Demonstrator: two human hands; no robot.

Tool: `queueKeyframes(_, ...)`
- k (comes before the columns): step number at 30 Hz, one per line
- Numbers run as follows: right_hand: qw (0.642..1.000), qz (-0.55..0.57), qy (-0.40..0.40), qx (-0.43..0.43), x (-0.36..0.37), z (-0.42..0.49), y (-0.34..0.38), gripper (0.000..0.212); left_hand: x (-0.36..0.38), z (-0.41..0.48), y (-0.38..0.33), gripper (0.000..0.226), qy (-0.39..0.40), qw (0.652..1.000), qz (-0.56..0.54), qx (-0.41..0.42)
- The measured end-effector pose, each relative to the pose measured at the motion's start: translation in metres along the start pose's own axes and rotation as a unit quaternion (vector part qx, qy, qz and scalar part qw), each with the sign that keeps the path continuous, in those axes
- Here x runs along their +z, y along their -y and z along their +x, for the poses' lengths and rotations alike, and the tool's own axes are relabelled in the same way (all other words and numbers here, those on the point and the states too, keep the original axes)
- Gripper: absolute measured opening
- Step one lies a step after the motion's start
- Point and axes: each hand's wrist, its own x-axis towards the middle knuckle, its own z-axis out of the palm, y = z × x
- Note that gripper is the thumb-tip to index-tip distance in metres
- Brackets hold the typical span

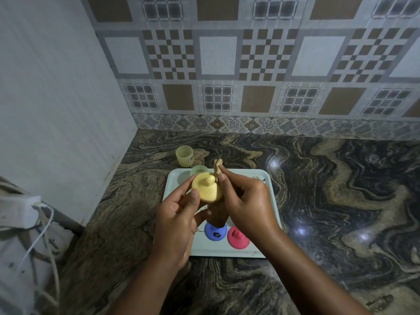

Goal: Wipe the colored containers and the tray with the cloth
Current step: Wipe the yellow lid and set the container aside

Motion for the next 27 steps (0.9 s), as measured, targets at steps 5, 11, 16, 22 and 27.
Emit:
queueKeyframes(5,1.000,0.011,0.018,0.008,0.001,-0.004,-0.002,0.027,0.004,0.001,0.002,0.048,-0.024,1.000,0.009,0.015)
queueKeyframes(11,1.000,0.002,0.004,-0.002,0.002,-0.010,-0.003,0.027,-0.008,0.007,-0.002,0.032,-0.017,0.999,-0.016,-0.037)
queueKeyframes(16,0.999,-0.008,0.016,0.026,0.004,-0.007,-0.005,0.027,-0.008,0.006,0.001,0.040,-0.039,0.983,0.164,0.066)
queueKeyframes(22,0.999,-0.011,0.026,0.027,0.005,-0.006,-0.009,0.026,-0.016,0.005,0.007,0.024,-0.032,0.952,0.274,0.132)
queueKeyframes(27,1.000,0.011,0.013,0.017,0.005,-0.001,-0.014,0.029,-0.023,0.008,0.008,0.018,-0.069,0.910,0.351,0.210)
